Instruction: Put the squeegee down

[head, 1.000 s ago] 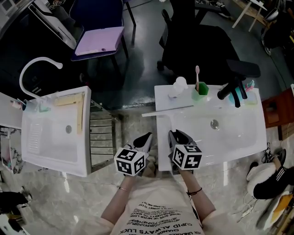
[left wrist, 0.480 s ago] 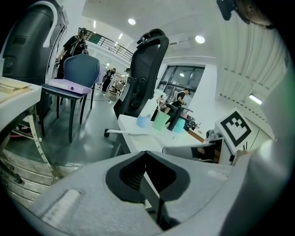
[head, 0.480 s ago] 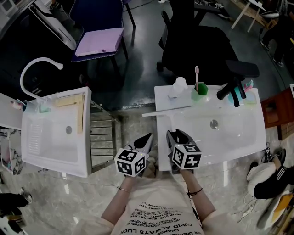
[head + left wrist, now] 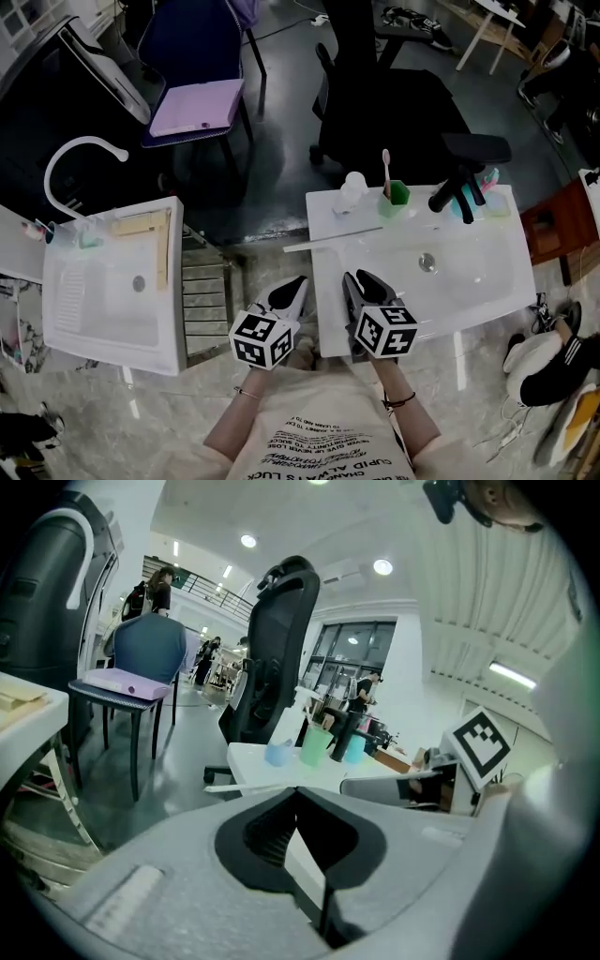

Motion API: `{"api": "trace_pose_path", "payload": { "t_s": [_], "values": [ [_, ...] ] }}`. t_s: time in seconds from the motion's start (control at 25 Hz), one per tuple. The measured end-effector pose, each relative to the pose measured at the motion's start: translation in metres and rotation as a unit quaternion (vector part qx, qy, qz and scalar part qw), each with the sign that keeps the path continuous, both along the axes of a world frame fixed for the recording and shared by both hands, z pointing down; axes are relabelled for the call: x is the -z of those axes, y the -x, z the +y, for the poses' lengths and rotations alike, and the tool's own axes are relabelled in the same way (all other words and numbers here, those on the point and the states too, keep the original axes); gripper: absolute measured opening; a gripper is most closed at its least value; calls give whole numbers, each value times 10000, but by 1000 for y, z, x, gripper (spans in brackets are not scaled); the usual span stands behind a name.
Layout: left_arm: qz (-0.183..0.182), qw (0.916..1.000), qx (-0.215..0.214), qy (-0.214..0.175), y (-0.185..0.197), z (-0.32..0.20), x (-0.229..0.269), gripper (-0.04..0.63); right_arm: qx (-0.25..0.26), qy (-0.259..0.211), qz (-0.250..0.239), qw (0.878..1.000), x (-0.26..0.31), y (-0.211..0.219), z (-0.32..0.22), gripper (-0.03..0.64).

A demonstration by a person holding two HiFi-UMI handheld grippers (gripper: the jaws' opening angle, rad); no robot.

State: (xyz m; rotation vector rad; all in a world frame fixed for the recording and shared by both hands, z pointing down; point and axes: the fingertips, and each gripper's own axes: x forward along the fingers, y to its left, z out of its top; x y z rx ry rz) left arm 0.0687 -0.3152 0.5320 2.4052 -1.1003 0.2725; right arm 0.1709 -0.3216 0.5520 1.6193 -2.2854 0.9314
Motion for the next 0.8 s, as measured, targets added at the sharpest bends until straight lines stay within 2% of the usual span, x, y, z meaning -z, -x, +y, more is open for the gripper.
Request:
{"api": "trace_pose_path", "payload": {
  "t_s": [0.48,0.8],
  "values": [
    [25,9962,-279,-825,-2,-1,52,21,58,-940,-118,9955,56,-19,4,21],
    [5,9895,-194,-1435,8,-4,89,21,-26,-1527,-215,9880,89,-35,2,6]
  ]
}}
